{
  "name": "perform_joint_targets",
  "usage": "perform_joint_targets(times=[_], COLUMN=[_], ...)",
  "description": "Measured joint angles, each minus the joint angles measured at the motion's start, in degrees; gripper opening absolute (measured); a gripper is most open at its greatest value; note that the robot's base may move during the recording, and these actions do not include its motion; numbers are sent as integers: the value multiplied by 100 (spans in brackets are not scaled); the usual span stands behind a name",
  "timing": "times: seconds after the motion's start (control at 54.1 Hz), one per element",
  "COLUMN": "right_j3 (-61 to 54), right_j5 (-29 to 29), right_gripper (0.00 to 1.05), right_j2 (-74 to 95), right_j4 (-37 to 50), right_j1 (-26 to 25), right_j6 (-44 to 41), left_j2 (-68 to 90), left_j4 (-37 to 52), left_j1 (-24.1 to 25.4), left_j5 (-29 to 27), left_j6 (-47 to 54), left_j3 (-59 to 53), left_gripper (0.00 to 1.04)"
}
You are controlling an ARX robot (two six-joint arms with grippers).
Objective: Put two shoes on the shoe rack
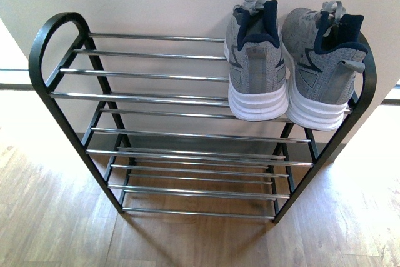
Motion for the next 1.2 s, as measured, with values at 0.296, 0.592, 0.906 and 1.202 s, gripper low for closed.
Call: perform_joint_targets(times=[0.296,0.592,0.906,1.202], right_j3=[0,0,0,0], right_j5=[0,0,0,0], right_gripper=[96,95,96,96], right_j2=[0,0,0,0], right_j4=[0,0,0,0], right_j1=[4,7,7,7], right_j6=[0,0,2,2], left_j2=[-1665,-2518,-3401,-4345], left_j4=[4566,5963,6100,5821], left_j1=[249,546,922,1139], left_j5=[-800,-564,-68,33], left_j6=[2293,3008,3088,3102], left_j3=[-2997,-4666,-5742,-6406], left_gripper=[66,23,1,1])
